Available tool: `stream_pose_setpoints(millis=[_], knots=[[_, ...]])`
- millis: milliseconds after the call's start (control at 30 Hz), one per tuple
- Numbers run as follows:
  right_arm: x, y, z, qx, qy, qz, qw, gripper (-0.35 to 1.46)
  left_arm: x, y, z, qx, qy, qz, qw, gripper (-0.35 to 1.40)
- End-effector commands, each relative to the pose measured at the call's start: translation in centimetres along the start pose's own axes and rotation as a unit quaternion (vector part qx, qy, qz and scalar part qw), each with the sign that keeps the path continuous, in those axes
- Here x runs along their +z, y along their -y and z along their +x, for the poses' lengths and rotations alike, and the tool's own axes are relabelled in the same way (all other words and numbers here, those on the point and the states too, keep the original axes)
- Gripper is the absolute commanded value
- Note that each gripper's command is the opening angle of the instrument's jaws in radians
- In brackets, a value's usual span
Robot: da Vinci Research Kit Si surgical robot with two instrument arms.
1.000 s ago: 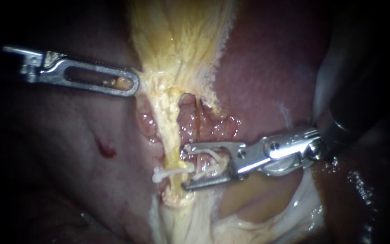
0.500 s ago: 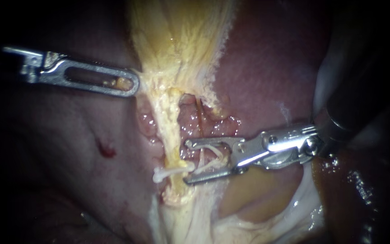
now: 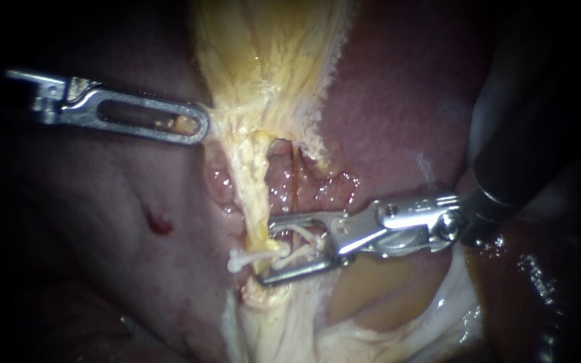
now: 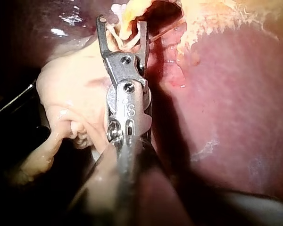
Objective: Clipping second clip left tube
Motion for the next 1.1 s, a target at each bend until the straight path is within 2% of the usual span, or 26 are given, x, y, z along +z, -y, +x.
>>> stream_pose_setpoints(millis=[33,200,500,667,900,1100], knots=[[0.02,-0.01,0.01,0.002,-0.001,0.001,1.0,0.5,0.0,0.0,0.0,0.0,0.0,0.0,1.0,-0.35],[0.15,-0.03,0.04,0.014,-0.015,0.015,0.9997,0.5,0.01,0.0,0.0,0.0,0.0,0.0,1.0,-0.35],[0.45,0.04,0.09,0.029,-0.039,0.058,0.9971,0.49,0.02,0.0,0.0,0.0,0.0,0.0,1.0,-0.35],[0.59,0.04,0.1,0.034,-0.044,0.067,0.9962,0.49,0.02,0.0,0.0,0.0,0.0,0.0,1.0,-0.35],[0.63,0.04,0.09,0.037,-0.051,0.071,0.9955,0.49,0.02,-0.01,-0.01,0.0,0.0,0.0,1.0,-0.35],[0.61,0.14,0.09,0.037,-0.053,0.094,0.9934,0.49,0.02,-0.02,-0.01,0.0,0.0,0.0,1.0,-0.35]])
